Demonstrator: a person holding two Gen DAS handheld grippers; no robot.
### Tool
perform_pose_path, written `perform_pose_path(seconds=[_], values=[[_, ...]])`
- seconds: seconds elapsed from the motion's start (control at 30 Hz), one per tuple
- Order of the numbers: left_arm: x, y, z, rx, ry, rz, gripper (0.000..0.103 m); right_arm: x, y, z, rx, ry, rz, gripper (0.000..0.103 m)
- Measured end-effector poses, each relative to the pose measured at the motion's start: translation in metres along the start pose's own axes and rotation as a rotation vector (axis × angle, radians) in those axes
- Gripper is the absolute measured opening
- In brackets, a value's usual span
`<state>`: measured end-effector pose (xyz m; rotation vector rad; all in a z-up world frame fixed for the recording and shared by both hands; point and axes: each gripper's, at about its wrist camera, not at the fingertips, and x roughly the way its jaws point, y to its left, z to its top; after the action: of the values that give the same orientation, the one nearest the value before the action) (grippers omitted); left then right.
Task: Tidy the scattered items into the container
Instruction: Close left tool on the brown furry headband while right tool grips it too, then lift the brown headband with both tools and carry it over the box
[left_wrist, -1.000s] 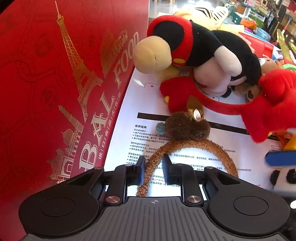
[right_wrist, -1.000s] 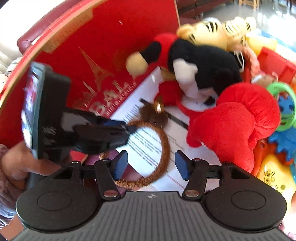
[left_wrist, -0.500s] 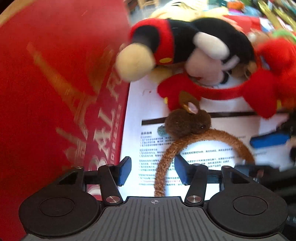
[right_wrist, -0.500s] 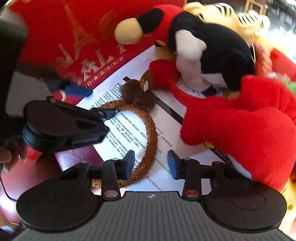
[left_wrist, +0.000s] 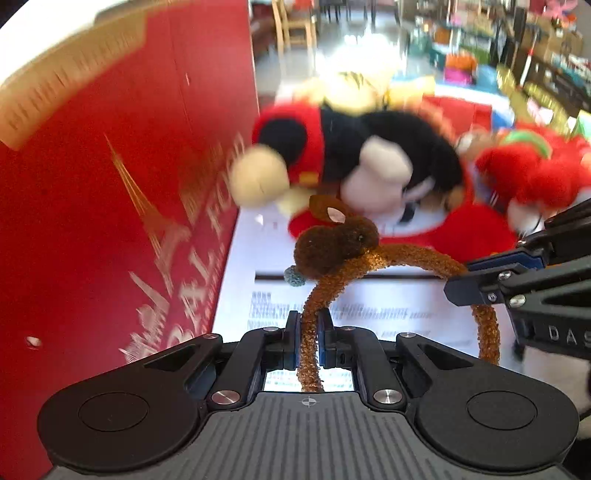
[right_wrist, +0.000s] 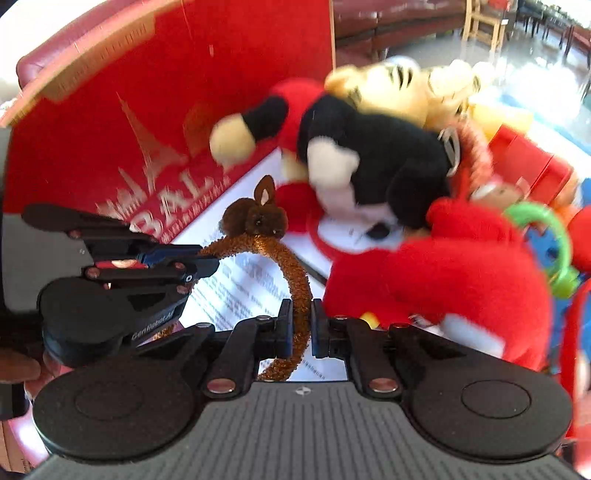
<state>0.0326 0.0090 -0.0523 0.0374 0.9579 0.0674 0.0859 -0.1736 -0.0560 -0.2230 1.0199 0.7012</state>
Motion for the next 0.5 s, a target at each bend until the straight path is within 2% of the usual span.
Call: perform_pose_path(seconds=[0.17,0.33,0.5], values=[[-0.027,-0.009,0.013,-0.022,-0.115,-0.021,0.004,-0.030,-0.009,0.007,0.016,-0.097,-0.031,0.010],[-0.024,-0.040,0.036,0.032,-0.152,-0.090,0.004,-0.059,-0.033,0.011,0.052,-0.185,-0.115,0.011],[-0.008,-0.082,0.063,0.125,-0.173,-0.132,0.004,-0.074,-0.069,0.003,0.134,-0.214,-0.190,0.011]])
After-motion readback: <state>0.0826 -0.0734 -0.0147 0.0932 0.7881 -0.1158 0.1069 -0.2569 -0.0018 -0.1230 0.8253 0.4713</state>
